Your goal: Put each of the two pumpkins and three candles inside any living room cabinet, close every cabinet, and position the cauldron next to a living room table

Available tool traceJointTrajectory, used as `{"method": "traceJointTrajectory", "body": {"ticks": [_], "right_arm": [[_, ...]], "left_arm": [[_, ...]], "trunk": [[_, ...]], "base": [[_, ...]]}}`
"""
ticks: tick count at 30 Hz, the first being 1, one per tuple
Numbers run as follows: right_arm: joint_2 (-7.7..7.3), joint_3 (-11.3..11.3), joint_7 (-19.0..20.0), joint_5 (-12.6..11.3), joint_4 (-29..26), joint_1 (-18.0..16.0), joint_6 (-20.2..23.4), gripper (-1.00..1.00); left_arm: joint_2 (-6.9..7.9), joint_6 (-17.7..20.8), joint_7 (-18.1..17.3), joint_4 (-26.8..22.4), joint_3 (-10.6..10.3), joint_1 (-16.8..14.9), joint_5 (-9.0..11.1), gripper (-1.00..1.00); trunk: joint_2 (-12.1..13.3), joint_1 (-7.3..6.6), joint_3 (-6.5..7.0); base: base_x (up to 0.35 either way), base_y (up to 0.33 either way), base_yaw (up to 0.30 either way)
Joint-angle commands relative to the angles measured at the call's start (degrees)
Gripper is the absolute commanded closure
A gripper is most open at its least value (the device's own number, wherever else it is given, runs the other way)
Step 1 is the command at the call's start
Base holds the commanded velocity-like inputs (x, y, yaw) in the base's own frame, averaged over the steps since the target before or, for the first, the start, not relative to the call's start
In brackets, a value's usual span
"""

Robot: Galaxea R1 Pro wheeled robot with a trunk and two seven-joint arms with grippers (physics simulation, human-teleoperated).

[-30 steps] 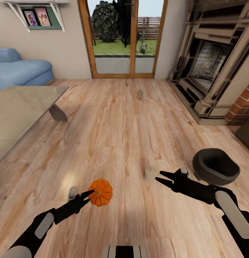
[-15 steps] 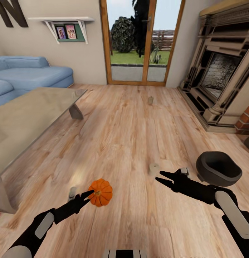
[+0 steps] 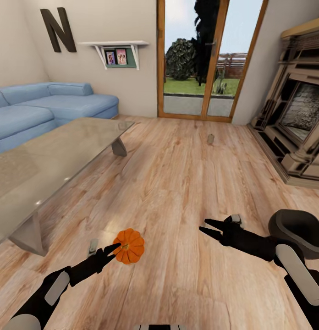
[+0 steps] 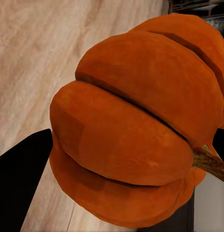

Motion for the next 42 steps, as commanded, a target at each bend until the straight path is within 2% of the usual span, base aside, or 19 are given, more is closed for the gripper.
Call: {"method": "traceJointTrajectory", "body": {"ticks": [1, 19, 28, 42], "right_arm": [[-0.04, 0.0, 0.3, 0.2, 0.0, 0.0, 0.1, -1.0], [-0.04, 0.0, 0.4, 0.1, 0.0, 0.0, 0.1, -1.0], [0.05, 0.0, 0.6, -0.1, 0.0, 0.0, 0.1, -1.0], [0.05, -0.1, 0.5, -0.3, 0.1, 0.0, 0.2, -1.0]], "left_arm": [[-0.01, 0.5, 0.0, 0.0, 0.1, -0.1, 0.5, 1.0], [-0.02, 0.5, 0.0, 0.0, 0.1, -0.1, 0.5, 1.0], [-0.02, 0.5, 0.0, 0.0, 0.1, -0.1, 0.5, 1.0], [-0.02, 0.5, -0.1, 0.0, 0.1, -0.1, 0.5, 1.0]], "trunk": [[0.0, -0.04, 0.19], [0.2, -0.5, 4.17], [0.4, -0.73, 6.04], [0.5, -1.09, 8.16]], "base": [[-0.022, 0.0, 0.272], [-0.257, 0.0, 0.255], [-0.316, 0.0, 0.021], [-0.325, 0.0, -0.054]]}}
